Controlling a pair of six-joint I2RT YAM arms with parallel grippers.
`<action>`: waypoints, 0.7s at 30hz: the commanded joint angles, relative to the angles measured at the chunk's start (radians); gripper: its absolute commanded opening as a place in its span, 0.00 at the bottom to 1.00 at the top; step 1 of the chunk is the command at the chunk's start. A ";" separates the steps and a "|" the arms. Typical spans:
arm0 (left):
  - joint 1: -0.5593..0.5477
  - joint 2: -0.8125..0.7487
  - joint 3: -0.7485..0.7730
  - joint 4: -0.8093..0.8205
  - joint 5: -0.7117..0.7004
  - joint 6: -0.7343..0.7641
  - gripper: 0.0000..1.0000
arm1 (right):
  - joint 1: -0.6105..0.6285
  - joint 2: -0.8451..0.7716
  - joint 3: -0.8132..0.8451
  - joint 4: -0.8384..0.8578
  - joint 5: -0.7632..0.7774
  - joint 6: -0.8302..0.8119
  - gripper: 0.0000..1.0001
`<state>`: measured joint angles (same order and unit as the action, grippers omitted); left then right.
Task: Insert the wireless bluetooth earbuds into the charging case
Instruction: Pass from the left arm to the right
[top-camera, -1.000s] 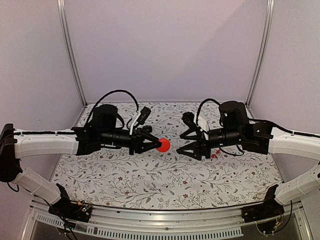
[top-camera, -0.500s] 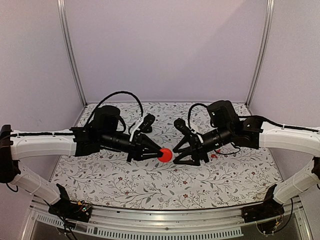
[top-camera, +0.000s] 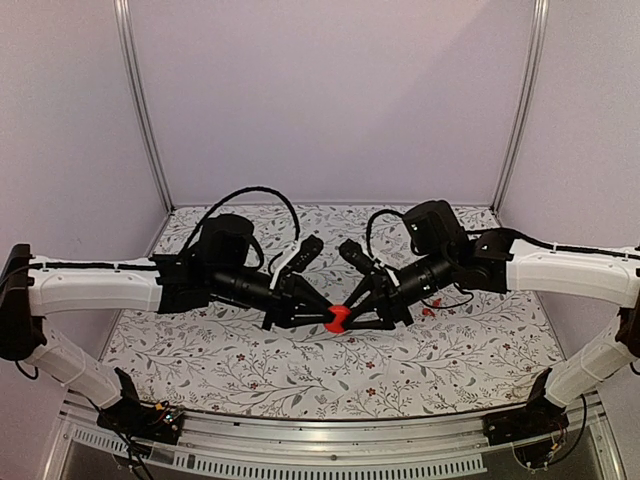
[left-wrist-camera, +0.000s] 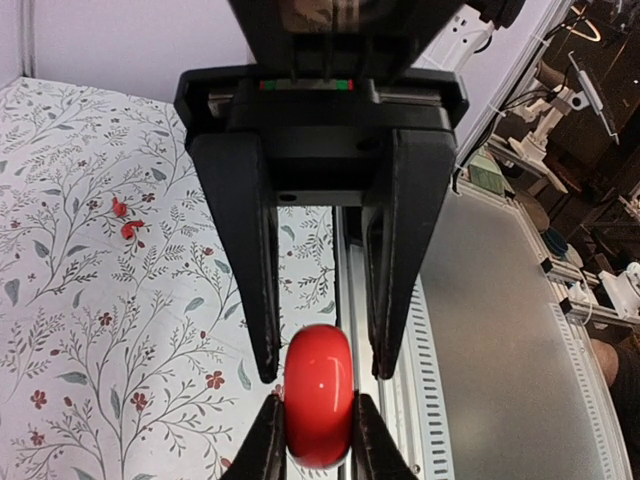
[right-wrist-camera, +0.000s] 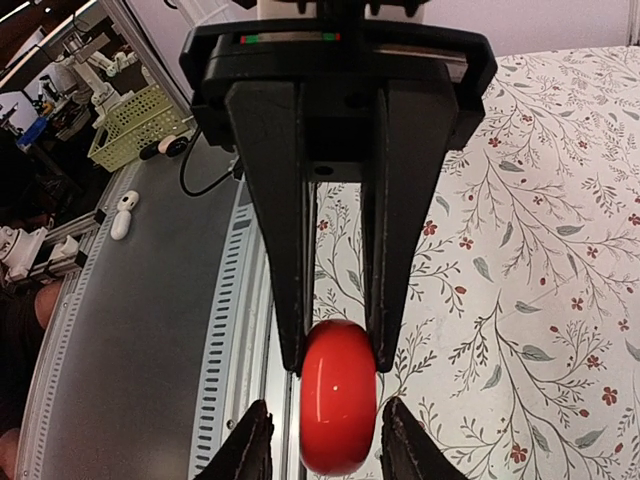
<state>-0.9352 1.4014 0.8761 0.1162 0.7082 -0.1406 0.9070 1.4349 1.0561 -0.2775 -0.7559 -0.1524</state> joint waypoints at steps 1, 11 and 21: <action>-0.020 0.018 0.036 -0.013 -0.010 0.019 0.00 | -0.002 0.025 0.038 -0.016 -0.037 -0.007 0.34; -0.019 0.019 0.046 -0.024 -0.020 0.022 0.00 | 0.005 0.033 0.037 -0.037 -0.039 -0.026 0.20; 0.000 -0.006 0.040 -0.042 -0.138 0.012 0.16 | 0.007 0.017 0.033 -0.026 -0.064 -0.033 0.04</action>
<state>-0.9424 1.4113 0.8989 0.0856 0.6708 -0.1310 0.9085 1.4616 1.0702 -0.2962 -0.7727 -0.1753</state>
